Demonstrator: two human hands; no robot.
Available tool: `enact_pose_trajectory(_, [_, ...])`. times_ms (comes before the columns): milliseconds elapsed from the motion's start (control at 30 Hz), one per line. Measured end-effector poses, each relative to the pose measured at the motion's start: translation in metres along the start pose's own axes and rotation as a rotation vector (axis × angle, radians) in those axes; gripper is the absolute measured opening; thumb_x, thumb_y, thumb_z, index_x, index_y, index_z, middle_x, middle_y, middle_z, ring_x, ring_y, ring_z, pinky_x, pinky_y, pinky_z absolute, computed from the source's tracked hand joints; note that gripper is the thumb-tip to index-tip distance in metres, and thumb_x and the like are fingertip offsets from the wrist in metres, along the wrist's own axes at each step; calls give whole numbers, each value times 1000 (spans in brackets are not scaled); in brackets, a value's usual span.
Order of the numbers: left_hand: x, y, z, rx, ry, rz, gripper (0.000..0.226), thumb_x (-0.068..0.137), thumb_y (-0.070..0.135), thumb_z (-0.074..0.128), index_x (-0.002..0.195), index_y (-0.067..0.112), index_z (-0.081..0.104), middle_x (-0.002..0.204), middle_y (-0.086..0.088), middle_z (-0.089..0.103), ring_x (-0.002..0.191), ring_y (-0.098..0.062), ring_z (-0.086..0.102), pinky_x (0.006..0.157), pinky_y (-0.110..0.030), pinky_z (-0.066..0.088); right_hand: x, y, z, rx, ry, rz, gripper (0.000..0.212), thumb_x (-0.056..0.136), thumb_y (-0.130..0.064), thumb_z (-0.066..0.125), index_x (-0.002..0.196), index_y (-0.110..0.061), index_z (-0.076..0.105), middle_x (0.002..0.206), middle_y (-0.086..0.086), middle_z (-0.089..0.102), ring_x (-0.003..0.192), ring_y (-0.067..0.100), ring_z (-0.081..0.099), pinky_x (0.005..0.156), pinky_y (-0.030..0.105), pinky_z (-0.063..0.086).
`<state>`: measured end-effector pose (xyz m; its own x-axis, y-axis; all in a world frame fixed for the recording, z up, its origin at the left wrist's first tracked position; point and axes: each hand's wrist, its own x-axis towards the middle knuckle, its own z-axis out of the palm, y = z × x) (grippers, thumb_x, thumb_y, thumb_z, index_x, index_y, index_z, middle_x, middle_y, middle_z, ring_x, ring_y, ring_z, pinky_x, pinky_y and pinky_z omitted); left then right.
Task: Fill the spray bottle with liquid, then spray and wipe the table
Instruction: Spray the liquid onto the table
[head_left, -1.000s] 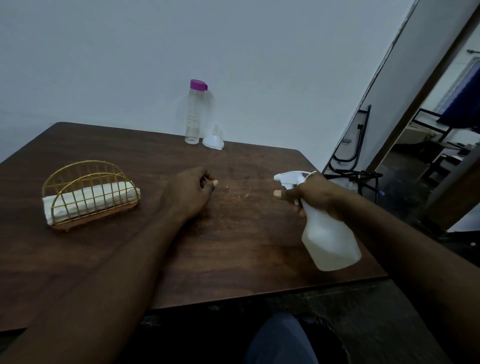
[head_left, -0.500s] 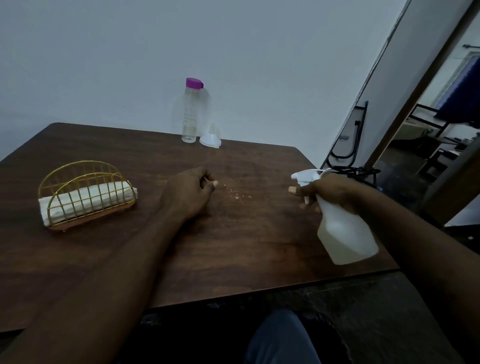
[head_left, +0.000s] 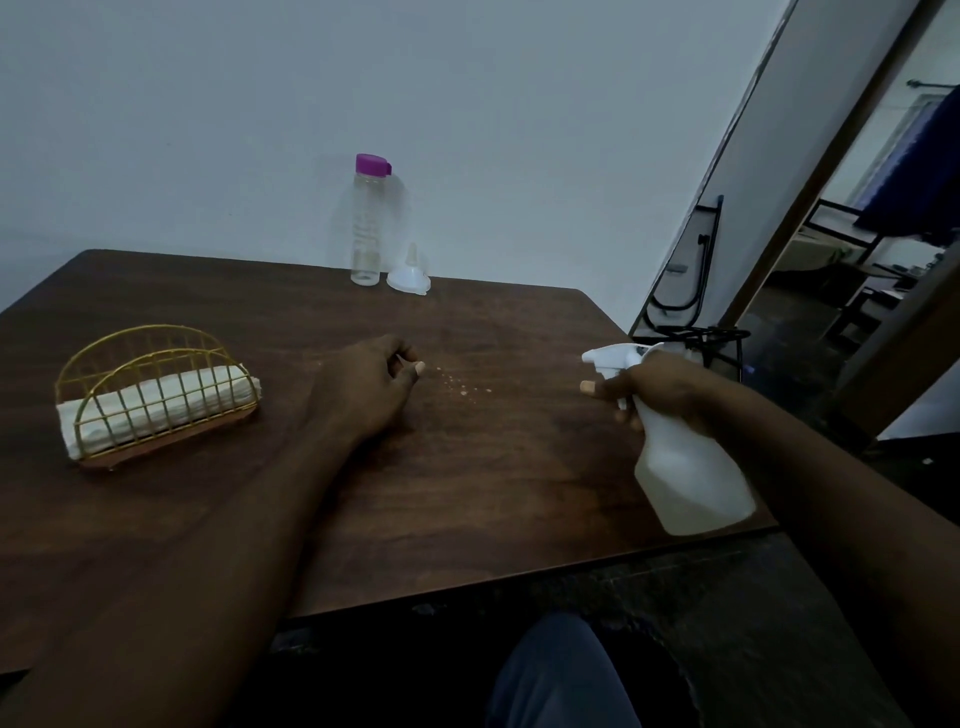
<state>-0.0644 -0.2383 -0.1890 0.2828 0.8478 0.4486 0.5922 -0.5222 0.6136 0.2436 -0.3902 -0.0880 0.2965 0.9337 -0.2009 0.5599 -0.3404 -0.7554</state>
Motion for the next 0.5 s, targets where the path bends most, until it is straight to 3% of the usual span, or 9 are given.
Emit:
enact_pose_trajectory(67, [0,0,0,-4,-3,-4,9,95,46,68,97,37,67,78,19,64,77,1,57,68,-31,46,0,-4,8,9,4,-35,48,88,-28,83,127,-45,62,65,3,64,55,11,66,50,24,52])
enact_pose_trajectory(200, [0,0,-1,-13,4,-17,6,95,43,68,96,38,67,77,19,63,78,1,57,68,-30,44,-13,-22,25,56,-111,-98,47,87,-29,83,129,-40,65,79,5,73,84,24,79,55,27,54])
enact_pose_trajectory(333, [0,-1,-3,-12,36,-44,3,95,41,67,95,38,67,76,19,62,77,1,57,65,-28,41,-20,-39,51,-62,-163,-95,50,86,-36,85,131,-24,70,74,5,72,69,19,72,58,29,54])
enact_pose_trajectory(400, [0,-1,-3,0,45,-51,3,95,40,66,94,37,67,76,19,62,77,1,57,62,-26,39,-21,-44,63,-89,-153,-101,44,85,-38,85,126,-29,71,70,5,69,64,18,67,59,30,55])
enact_pose_trajectory(500, [-1,0,-4,5,36,-47,3,95,39,66,96,36,68,78,19,63,78,-3,59,66,-28,43,-24,-47,66,-85,-206,-115,39,90,-34,81,126,-35,67,79,5,76,77,20,76,63,32,55])
